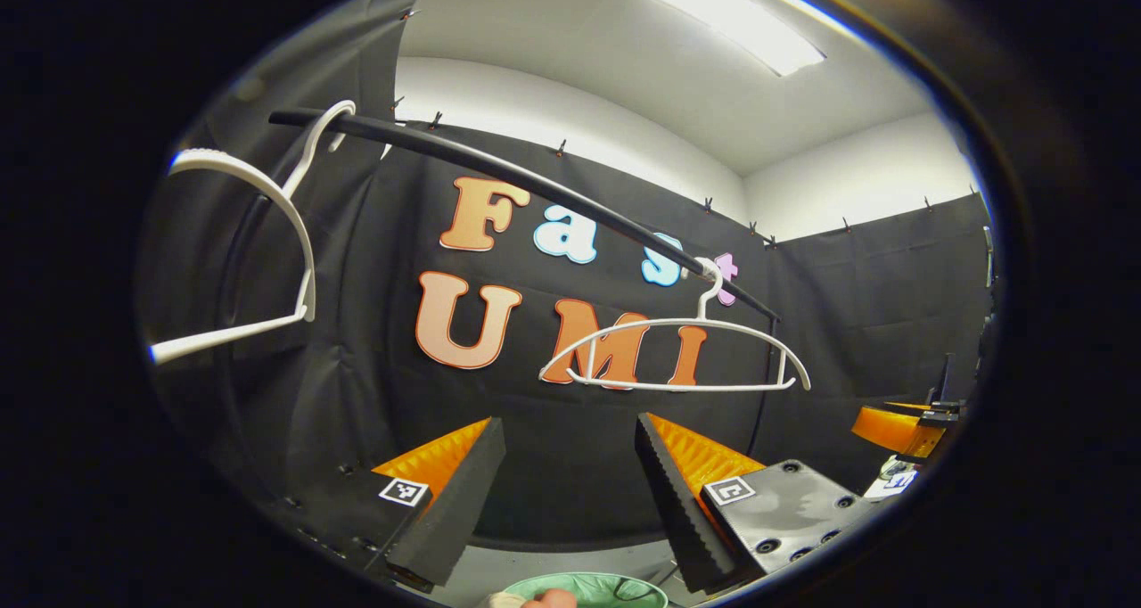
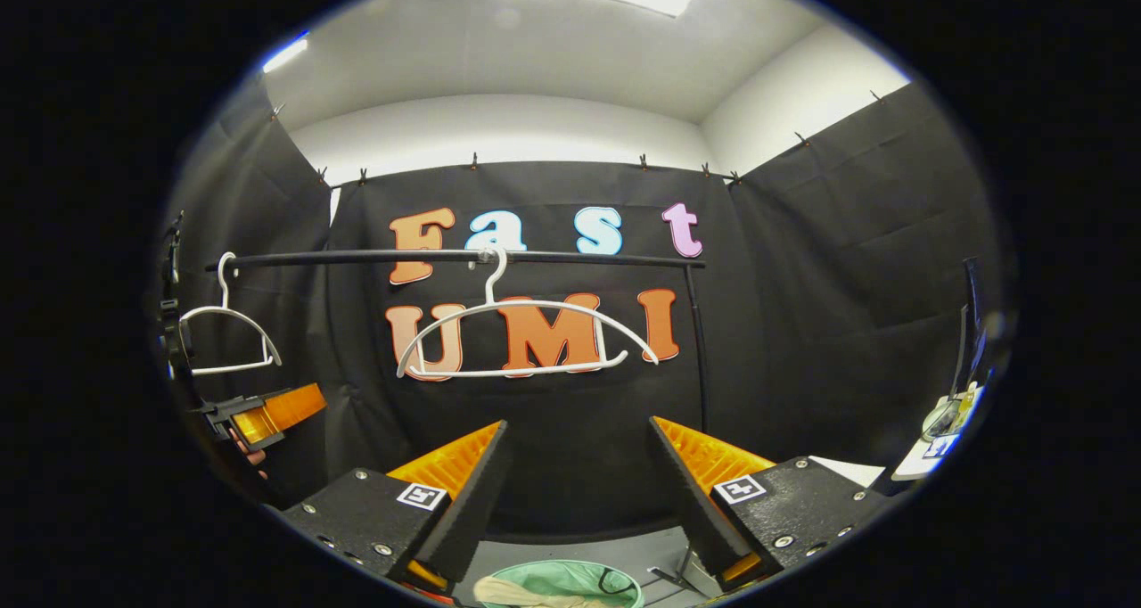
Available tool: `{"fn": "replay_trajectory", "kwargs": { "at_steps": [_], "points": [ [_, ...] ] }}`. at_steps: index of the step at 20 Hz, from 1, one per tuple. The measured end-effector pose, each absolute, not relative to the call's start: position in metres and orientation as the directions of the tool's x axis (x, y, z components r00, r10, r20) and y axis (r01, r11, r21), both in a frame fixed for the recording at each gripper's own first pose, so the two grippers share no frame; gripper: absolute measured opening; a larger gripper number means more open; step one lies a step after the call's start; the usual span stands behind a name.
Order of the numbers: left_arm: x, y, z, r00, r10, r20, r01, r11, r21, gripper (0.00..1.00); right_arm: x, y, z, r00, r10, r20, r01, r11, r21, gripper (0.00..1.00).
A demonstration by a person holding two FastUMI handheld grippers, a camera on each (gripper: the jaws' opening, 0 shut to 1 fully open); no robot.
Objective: Grasp the clothes on the hanger with both hands and then place them into the laundry hamper below.
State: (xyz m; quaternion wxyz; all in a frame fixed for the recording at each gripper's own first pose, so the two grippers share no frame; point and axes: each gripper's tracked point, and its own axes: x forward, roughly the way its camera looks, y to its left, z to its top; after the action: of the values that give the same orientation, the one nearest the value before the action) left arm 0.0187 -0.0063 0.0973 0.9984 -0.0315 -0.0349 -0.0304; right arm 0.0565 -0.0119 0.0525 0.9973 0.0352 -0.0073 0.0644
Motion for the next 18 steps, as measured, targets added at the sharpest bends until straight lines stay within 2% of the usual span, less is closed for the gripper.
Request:
{"fn": "replay_trajectory", "kwargs": {
  "at_steps": [9, 10, 12, 14, 18],
  "points": [
    [0.023, -0.010, 0.092, 0.996, -0.069, 0.062, 0.072, 0.996, -0.045, 0.96, 0.062, -0.014, 0.041, 0.992, 0.124, 0.002, -0.124, 0.989, 0.078, 0.93],
    [0.022, -0.010, 0.092, 0.996, -0.067, 0.062, 0.070, 0.997, -0.043, 0.93, 0.063, -0.014, 0.040, 0.992, 0.125, 0.000, -0.124, 0.989, 0.079, 0.93],
    [0.023, -0.009, 0.091, 0.996, -0.062, 0.062, 0.064, 0.997, -0.038, 0.96, 0.063, -0.014, 0.039, 0.992, 0.123, 0.001, -0.123, 0.989, 0.080, 0.94],
    [0.024, -0.009, 0.091, 0.996, -0.062, 0.063, 0.064, 0.997, -0.038, 0.93, 0.063, -0.013, 0.039, 0.992, 0.125, 0.001, -0.125, 0.989, 0.080, 0.93],
    [0.023, -0.008, 0.091, 0.996, -0.059, 0.063, 0.062, 0.997, -0.042, 0.96, 0.066, -0.012, 0.039, 0.992, 0.126, 0.001, -0.126, 0.989, 0.080, 0.94]
  ]
}}
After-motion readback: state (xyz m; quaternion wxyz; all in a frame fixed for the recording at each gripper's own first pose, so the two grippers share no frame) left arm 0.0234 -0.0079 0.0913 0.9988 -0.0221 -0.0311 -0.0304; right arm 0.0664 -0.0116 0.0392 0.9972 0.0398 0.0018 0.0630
